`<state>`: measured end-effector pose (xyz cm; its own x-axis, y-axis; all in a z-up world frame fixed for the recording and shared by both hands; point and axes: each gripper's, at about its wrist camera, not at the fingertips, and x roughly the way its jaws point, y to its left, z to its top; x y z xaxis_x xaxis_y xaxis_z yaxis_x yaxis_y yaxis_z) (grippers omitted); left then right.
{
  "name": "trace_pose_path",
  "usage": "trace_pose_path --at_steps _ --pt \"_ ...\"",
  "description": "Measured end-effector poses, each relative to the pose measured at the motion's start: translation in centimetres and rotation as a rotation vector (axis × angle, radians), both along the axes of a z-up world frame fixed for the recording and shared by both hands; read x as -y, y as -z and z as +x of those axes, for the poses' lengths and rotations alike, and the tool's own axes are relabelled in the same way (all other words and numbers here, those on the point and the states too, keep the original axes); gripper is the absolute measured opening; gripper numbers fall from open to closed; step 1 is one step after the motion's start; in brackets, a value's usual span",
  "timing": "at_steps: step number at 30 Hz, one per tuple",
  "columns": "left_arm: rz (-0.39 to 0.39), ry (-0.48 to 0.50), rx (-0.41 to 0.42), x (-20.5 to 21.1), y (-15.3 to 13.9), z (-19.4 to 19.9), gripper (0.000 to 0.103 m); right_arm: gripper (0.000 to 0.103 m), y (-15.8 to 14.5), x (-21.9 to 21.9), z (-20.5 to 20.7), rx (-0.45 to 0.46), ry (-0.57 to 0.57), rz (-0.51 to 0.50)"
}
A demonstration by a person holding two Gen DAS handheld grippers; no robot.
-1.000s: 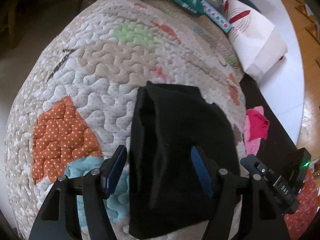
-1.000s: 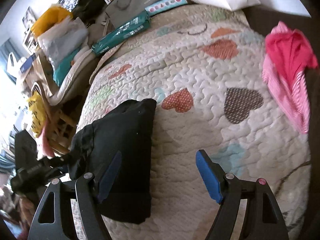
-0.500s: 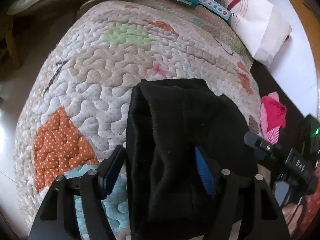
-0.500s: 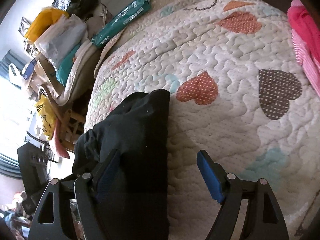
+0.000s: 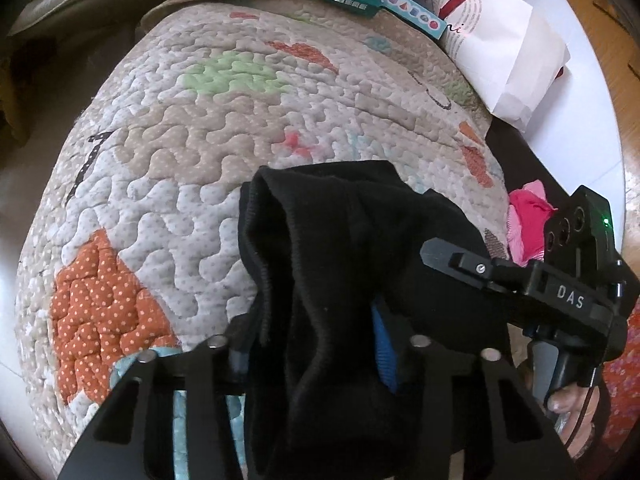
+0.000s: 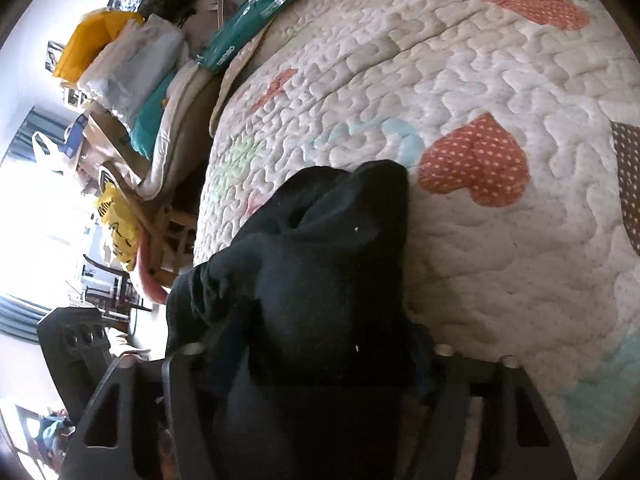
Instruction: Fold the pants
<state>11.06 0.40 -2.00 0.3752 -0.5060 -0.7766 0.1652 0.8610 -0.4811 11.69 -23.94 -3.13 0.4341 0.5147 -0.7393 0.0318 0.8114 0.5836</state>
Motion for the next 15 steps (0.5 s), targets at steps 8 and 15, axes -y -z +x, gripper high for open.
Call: trace_pose_path --at_steps 8,15 --pt "-0.008 -0.015 0.038 0.4 -1.9 1.4 0.034 0.039 -3.3 -1.0 0.0 0.07 -0.059 -0.065" --pt "0.033 -0.07 0.087 0.3 -2.6 5.6 0.036 0.038 -6.2 -2.2 3.8 0.141 -0.083 -0.116"
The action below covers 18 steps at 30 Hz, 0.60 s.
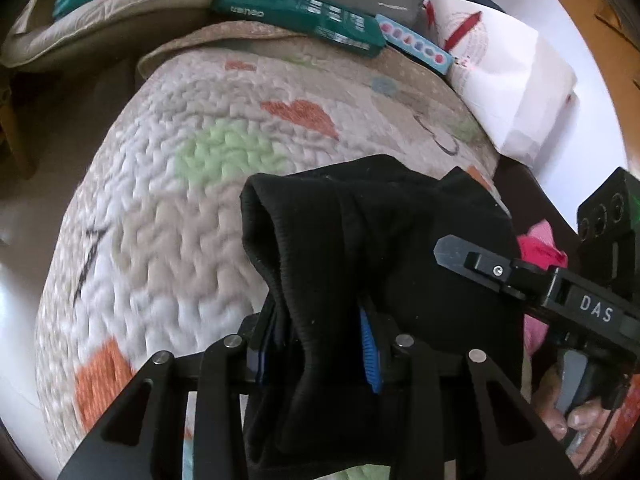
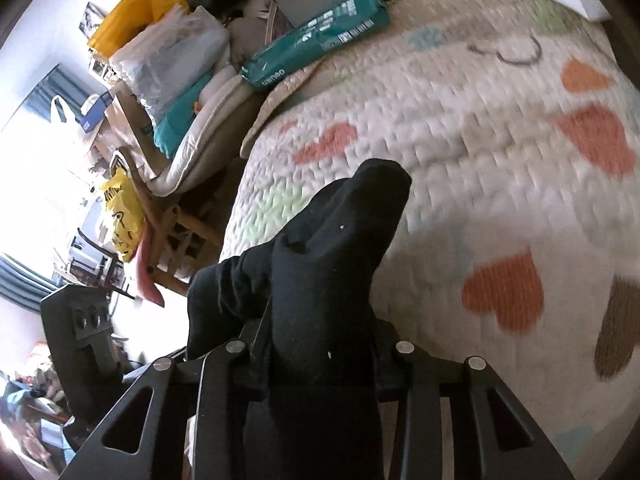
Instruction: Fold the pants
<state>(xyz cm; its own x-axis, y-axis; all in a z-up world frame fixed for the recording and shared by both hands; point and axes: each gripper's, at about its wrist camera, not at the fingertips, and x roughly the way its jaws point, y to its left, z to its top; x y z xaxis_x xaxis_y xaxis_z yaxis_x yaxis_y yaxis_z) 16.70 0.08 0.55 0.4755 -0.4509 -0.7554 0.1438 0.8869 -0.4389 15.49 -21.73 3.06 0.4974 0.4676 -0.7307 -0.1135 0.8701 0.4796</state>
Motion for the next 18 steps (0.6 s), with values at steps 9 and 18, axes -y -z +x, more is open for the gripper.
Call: trace_pose_path --at_steps 9,18 --pt "0.024 -0.006 -0.019 -0.5 2.2 2.5 0.053 0.038 2.5 -0.9 4.7 -0.023 0.031 -0.116" --pt "-0.019 -0.049 -0.047 -1.7 1.6 1.0 0.065 0.062 2.2 2.2 1.4 -0.034 0.131 -0.084"
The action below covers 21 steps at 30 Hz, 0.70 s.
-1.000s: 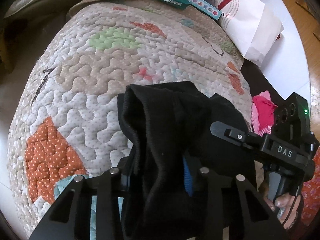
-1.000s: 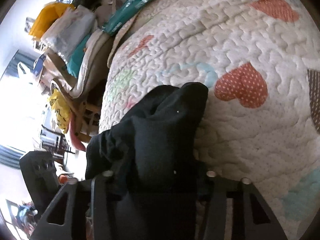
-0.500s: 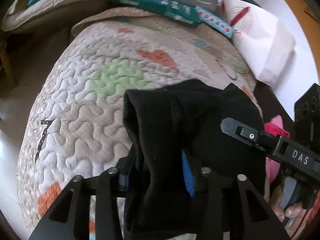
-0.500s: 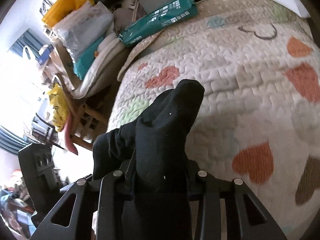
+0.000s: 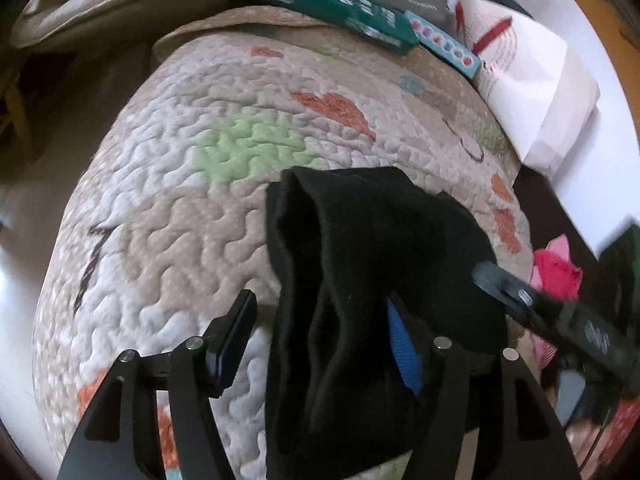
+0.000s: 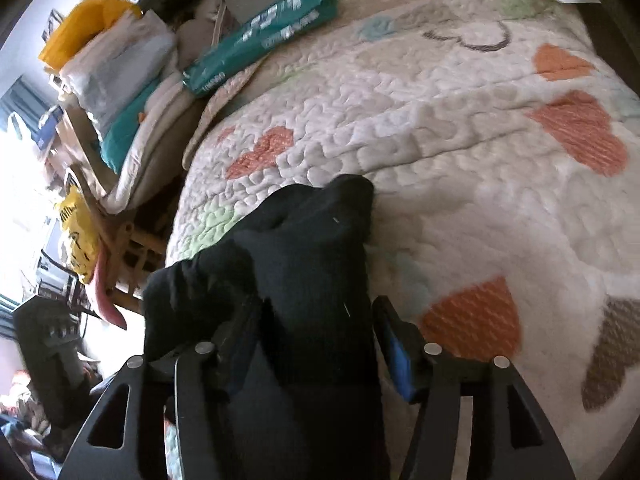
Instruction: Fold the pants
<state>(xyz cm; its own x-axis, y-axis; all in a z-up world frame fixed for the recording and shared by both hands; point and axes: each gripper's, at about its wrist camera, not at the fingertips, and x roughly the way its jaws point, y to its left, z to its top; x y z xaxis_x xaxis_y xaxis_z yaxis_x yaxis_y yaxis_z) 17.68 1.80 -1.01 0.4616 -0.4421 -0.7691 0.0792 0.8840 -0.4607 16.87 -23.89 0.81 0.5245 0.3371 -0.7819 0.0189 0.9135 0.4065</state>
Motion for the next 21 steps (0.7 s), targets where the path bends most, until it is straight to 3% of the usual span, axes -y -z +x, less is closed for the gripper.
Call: trace_pose_path --at_steps 4,9,18,21 --pt "0.023 -0.035 0.002 -0.9 -0.3 -0.2 0.066 0.07 -2.6 -0.2 -4.6 0.083 -0.011 -0.098" --pt "-0.091 -0.083 -0.054 -2.6 0.9 0.5 0.067 0.071 -2.1 -1.3 -9.1 0.082 -0.036 -0.171" --pt "-0.324 -0.159 -0.158 -5.3 2.6 1.4 0.068 0.078 2.1 -2.5 -8.9 -0.017 -0.016 -0.155" --pt "-0.312 -0.181 -0.157 -5.7 2.0 0.9 0.068 0.078 2.0 -2.6 -9.1 -0.016 -0.014 -0.154"
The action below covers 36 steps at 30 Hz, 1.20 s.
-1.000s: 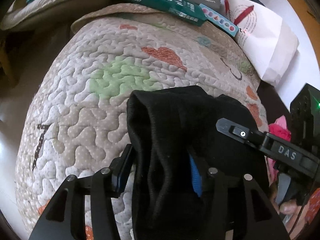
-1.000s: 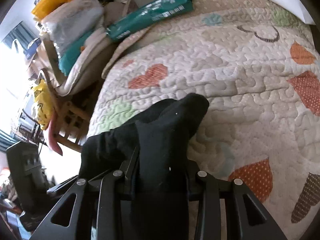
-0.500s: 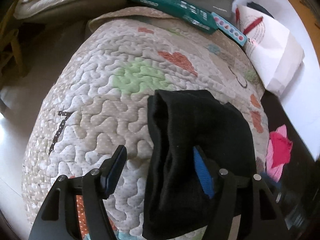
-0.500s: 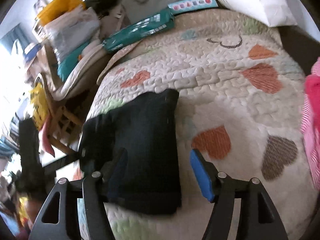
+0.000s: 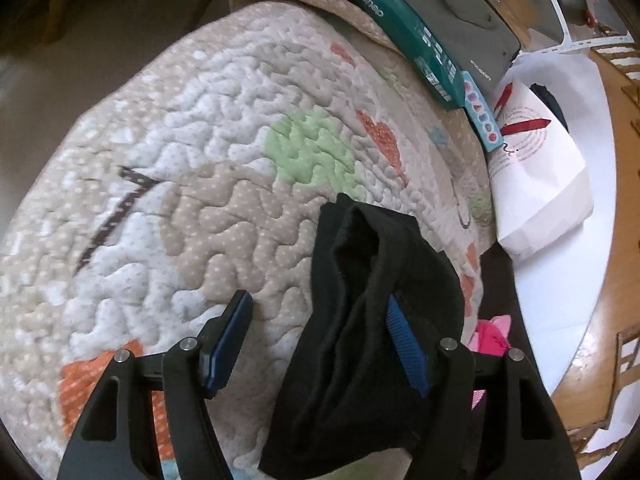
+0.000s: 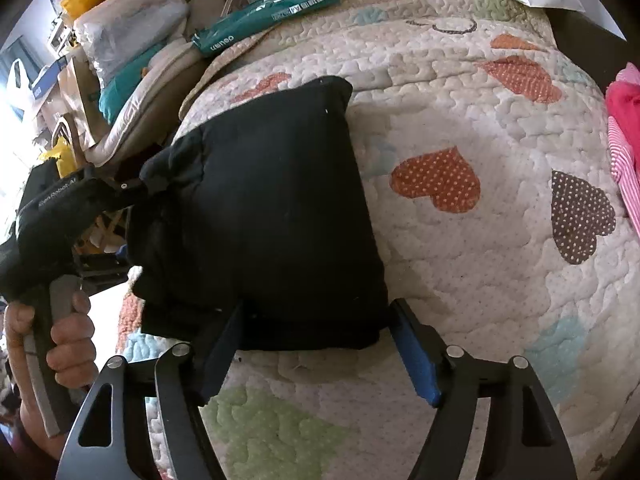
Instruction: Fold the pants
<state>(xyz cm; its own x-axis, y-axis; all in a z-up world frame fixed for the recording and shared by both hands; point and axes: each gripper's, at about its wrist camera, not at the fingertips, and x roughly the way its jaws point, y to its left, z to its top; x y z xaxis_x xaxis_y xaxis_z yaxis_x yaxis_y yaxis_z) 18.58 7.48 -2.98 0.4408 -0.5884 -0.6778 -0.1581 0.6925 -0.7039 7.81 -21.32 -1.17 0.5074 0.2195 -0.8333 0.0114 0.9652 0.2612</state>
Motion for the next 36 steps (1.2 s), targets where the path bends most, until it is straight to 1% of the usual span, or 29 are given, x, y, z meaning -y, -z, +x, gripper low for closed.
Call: trace_pose_path --at_steps 1,4,5,7,8,10,11,13,17,20,22,25,26,28,29,31,32,34,36 --pt "0.035 -0.001 0.013 0.0 -0.6 -0.4 0.068 0.078 -0.4 0.0 -0.3 0.018 -0.001 -0.004" --pt "0.162 0.013 0.1 0.3 -3.3 -2.8 0.068 0.078 -2.4 -0.2 -1.7 0.088 -0.01 -0.055" --pt "0.222 0.012 0.138 0.5 -4.4 -4.2 0.068 0.078 -3.1 -0.3 -2.7 0.121 -0.015 -0.087" --pt "0.314 0.002 0.181 0.8 -5.6 -6.0 0.068 0.079 -3.9 -0.3 -4.0 0.156 -0.022 -0.119" --pt "0.376 -0.002 0.21 1.2 -6.3 -7.4 0.068 0.079 -4.2 -0.2 -4.9 0.175 -0.024 -0.131" --pt "0.496 -0.025 0.235 1.8 -7.0 -10.2 0.068 0.079 -4.2 0.1 -6.5 0.204 -0.022 -0.143" --pt "0.532 -0.028 0.235 2.2 -7.1 -11.3 0.068 0.079 -4.4 0.2 -7.2 0.214 -0.019 -0.145" --pt "0.561 -0.028 0.238 2.3 -7.2 -13.3 0.068 0.08 -4.3 0.2 -8.3 0.225 -0.015 -0.134" --pt "0.64 -0.051 0.249 3.6 -7.7 -17.6 0.068 0.08 -4.2 -0.3 -9.8 0.217 -0.018 -0.096" --pt "0.706 -0.054 0.265 4.8 -7.9 -20.3 0.069 0.08 -4.1 -0.7 -10.7 0.222 -0.014 -0.11" --pt "0.748 -0.053 0.285 5.7 -8.3 -21.4 0.073 0.08 -4.2 -0.9 -11.3 0.228 -0.022 -0.119" --pt "0.833 -0.084 0.345 6.8 -9.4 -23.2 0.08 0.08 -4.7 -1.2 -12.2 0.254 -0.041 -0.133" --pt "0.861 -0.108 0.381 7.1 -10.2 -24.0 0.082 0.08 -4.9 -1.2 -12.3 0.262 -0.042 -0.137" --pt "0.896 -0.146 0.433 7.4 -11.4 -25.1 0.087 0.08 -5.3 -1.2 -12.7 0.281 -0.043 -0.148" --pt "0.907 -0.162 0.454 7.5 -12.0 -25.4 0.088 0.08 -5.6 -1.2 -13.0 0.291 -0.043 -0.152" --pt "0.932 -0.2 0.498 7.7 -13.1 -26.2 0.095 0.08 -5.9 -1.2 -13.3 0.302 -0.044 -0.155" --pt "0.944 -0.216 0.517 7.8 -13.6 -26.6 0.096 0.08 -5.9 -1.2 -13.5 0.306 -0.045 -0.159" --pt "0.95 -0.222 0.545 8.0 -14.3 -27.1 0.098 0.08 -6.0 -1.3 -13.8 0.312 -0.043 -0.164" --pt "0.944 -0.201 0.56 8.2 -14.6 -27.4 0.099 0.08 -6.1 -1.4 -14.0 0.314 -0.045 -0.166"
